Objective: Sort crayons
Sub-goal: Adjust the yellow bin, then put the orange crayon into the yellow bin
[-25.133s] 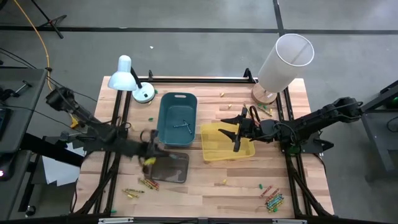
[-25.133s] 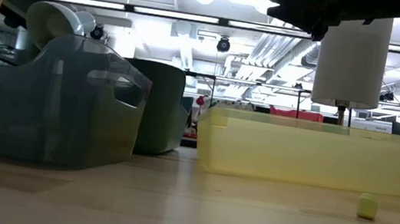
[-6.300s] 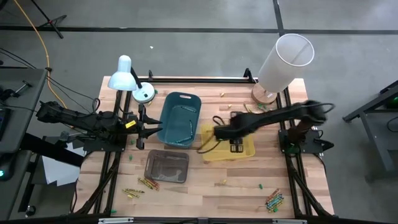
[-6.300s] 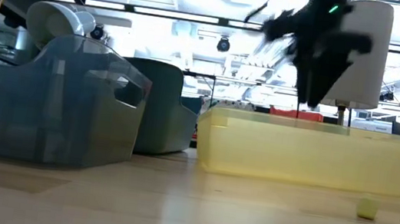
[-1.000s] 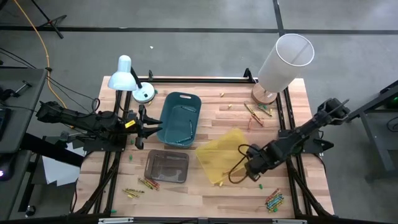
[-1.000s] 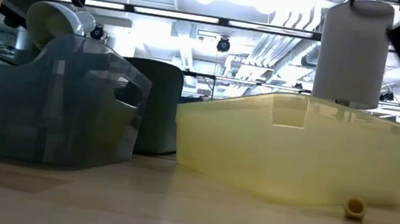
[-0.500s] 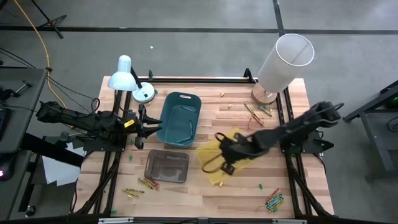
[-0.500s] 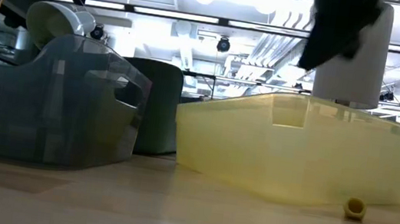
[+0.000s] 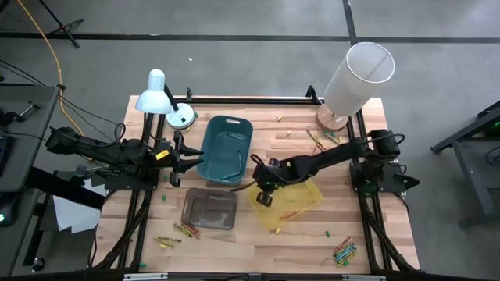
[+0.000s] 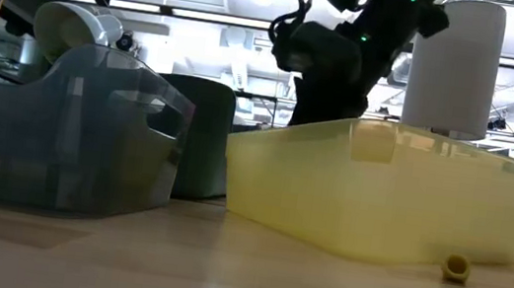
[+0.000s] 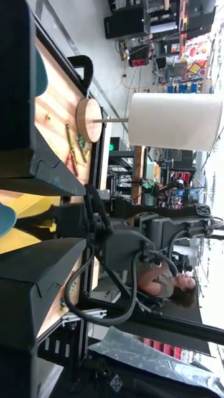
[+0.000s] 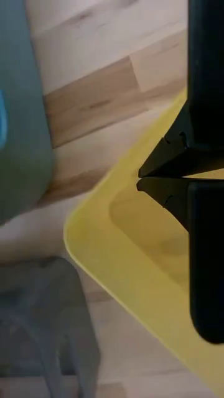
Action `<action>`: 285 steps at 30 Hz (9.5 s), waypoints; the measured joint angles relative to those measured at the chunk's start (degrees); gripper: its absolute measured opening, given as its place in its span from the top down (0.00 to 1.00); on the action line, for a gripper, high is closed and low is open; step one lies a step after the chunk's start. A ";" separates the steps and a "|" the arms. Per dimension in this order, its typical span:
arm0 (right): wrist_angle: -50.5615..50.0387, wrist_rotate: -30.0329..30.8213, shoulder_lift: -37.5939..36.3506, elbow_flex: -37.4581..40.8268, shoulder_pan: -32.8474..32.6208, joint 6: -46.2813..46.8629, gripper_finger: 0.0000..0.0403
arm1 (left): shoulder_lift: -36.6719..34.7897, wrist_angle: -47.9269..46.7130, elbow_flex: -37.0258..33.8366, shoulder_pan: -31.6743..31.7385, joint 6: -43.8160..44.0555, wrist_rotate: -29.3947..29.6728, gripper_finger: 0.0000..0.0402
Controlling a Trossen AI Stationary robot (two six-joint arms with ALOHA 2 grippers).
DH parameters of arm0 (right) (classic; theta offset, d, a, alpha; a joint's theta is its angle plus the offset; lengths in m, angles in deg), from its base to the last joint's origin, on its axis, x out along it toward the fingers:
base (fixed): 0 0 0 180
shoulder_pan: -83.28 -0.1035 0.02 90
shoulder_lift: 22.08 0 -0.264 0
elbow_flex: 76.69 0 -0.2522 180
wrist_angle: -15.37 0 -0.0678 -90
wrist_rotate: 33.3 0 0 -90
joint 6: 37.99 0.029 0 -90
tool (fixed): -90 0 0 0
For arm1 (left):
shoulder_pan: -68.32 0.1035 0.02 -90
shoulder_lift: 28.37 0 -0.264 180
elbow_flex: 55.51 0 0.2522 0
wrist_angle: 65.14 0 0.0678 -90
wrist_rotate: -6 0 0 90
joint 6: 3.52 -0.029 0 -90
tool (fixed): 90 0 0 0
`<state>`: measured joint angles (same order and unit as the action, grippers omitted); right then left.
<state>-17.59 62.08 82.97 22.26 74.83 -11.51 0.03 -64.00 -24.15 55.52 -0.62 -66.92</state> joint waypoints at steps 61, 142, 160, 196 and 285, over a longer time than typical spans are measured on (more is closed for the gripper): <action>-36.79 15.09 -27.98 27.54 23.78 31.54 1.00 | 0.00 4.22 0.02 0.00 -3.55 -3.06 0.74; -21.37 6.20 -50.22 37.57 32.91 23.95 1.00 | 0.00 2.95 0.02 -0.02 -0.09 -5.14 0.74; 18.65 5.13 -53.46 37.35 12.75 7.11 1.00 | -0.01 2.99 0.02 -0.01 -0.09 -5.11 0.74; 44.72 2.71 -31.08 37.33 -6.22 -5.99 1.00 | -0.01 2.97 0.02 0.02 -1.03 -4.52 0.74; 65.71 17.59 -18.73 23.98 0.57 -24.09 0.59 | 6.89 5.05 0.00 0.02 -7.67 -1.90 0.74</action>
<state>48.12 79.67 64.24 46.24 75.40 -35.60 6.92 -58.95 -24.15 55.54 -8.29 -68.82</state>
